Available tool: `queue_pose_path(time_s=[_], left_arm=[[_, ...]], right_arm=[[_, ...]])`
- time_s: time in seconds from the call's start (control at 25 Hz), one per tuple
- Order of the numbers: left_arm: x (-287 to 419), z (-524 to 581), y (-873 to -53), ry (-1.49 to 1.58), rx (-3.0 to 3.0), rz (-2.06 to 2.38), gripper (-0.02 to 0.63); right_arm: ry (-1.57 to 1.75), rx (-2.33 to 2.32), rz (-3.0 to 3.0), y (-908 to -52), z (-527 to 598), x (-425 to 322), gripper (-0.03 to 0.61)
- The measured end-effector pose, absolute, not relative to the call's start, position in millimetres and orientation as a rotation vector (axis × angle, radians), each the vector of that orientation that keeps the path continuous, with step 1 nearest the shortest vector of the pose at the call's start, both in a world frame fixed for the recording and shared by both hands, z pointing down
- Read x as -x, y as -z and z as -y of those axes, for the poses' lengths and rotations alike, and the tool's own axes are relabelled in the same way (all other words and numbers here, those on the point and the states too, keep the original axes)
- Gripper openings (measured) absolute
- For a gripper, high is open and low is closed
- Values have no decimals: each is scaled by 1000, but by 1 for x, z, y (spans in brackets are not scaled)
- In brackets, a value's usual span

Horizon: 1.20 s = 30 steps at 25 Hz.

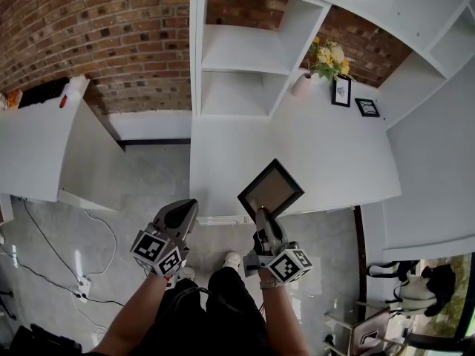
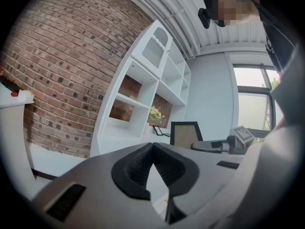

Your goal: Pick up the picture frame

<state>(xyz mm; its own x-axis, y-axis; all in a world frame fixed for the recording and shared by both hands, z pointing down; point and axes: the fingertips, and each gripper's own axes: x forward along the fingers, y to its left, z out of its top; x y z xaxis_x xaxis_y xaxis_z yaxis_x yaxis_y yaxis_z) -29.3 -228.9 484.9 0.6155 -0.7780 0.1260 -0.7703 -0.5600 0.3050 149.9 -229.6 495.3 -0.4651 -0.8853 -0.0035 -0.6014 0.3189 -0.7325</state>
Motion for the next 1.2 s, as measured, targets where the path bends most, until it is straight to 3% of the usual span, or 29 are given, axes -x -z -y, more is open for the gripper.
queue_pose_path(time_s=[1.2], left_arm=[[44, 252, -440, 109, -2563, 1307, -2]], right_arm=[[512, 1497, -2328, -430, 231, -174, 34]])
